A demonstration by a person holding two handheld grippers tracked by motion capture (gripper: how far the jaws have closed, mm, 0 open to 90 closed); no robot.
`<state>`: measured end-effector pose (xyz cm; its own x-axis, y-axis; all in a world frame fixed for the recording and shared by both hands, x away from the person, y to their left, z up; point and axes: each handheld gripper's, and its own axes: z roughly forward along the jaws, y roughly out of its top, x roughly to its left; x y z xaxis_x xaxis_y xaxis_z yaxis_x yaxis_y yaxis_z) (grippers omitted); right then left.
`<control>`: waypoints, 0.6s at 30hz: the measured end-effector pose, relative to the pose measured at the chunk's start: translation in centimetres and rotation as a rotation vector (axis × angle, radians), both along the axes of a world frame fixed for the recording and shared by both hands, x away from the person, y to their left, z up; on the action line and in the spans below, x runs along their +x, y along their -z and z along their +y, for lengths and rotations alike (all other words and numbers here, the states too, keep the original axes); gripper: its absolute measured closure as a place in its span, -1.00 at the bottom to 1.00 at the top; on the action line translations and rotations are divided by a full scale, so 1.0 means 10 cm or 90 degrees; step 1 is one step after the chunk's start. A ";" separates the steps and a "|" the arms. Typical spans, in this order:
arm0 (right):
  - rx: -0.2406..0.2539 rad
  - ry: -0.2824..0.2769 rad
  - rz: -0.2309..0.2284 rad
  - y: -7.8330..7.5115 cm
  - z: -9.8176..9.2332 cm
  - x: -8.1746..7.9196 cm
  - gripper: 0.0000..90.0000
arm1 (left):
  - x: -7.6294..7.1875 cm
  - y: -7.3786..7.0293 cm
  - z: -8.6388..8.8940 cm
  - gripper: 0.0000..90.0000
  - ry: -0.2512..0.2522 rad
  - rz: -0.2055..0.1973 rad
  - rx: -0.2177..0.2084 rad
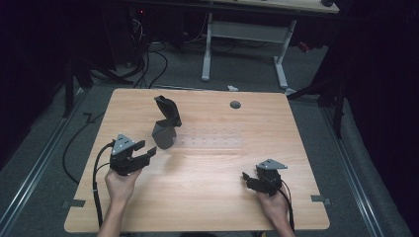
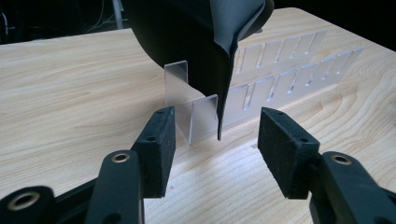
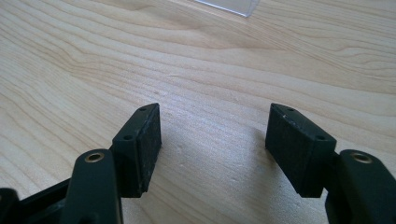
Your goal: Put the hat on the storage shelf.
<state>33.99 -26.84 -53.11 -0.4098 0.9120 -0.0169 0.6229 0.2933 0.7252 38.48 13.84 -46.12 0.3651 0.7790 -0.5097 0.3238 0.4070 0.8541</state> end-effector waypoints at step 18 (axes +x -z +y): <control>0.000 0.000 0.000 0.00 0.00 0.00 -0.20 | -0.20 0.11 -0.02 0.02 0.009 0.008 0.000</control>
<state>33.99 -26.85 -53.11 -0.4097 0.9120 -0.0173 0.6225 0.2934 0.7255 36.47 13.69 -47.23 0.3697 0.7742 -0.5137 0.3399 0.4019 0.8503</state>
